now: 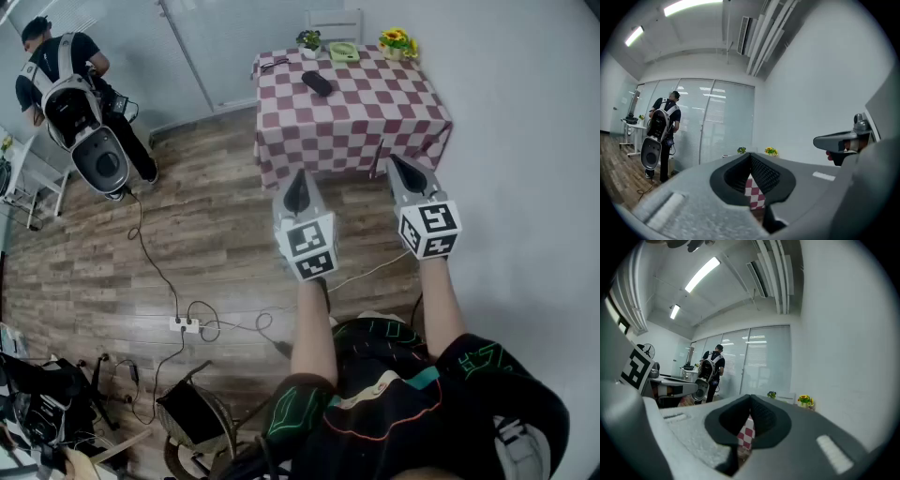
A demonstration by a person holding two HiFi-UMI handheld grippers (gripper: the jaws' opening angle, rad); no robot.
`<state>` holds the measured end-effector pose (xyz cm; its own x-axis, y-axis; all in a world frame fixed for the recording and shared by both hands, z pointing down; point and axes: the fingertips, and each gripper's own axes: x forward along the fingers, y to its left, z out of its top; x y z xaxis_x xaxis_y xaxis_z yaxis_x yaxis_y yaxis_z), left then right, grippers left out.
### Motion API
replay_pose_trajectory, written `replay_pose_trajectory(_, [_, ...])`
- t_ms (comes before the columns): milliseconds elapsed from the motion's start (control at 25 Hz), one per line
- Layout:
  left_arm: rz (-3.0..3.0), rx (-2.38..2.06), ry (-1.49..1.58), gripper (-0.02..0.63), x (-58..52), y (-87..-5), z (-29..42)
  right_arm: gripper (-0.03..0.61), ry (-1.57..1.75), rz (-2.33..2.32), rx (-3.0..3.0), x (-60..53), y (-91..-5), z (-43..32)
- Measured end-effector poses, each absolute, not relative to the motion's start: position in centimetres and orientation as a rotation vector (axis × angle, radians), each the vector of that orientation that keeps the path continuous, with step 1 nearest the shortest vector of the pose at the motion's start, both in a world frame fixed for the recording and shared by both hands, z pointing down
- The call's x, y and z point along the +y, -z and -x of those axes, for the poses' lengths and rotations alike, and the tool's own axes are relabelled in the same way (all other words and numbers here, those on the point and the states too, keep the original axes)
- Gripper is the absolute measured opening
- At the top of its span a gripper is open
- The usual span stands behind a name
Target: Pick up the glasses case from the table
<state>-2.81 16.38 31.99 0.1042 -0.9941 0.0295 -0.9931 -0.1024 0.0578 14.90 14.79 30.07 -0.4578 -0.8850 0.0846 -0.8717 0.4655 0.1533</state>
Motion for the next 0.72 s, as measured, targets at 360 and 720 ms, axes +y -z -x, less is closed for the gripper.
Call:
replay_pose_trajectory(360, [-2.282, -2.083, 0.027, 0.009, 14.5, -31.7, 3.6, 0.003, 0.101, -1.577, -2.62, 13.0, -29.1, -14.2])
replay_pose_trajectory(720, [-2.253, -2.112, 0.064, 0.009, 13.2, -31.2, 5.0, 0.003, 0.096, -1.58, -2.613, 11.8, -29.1, -14.1])
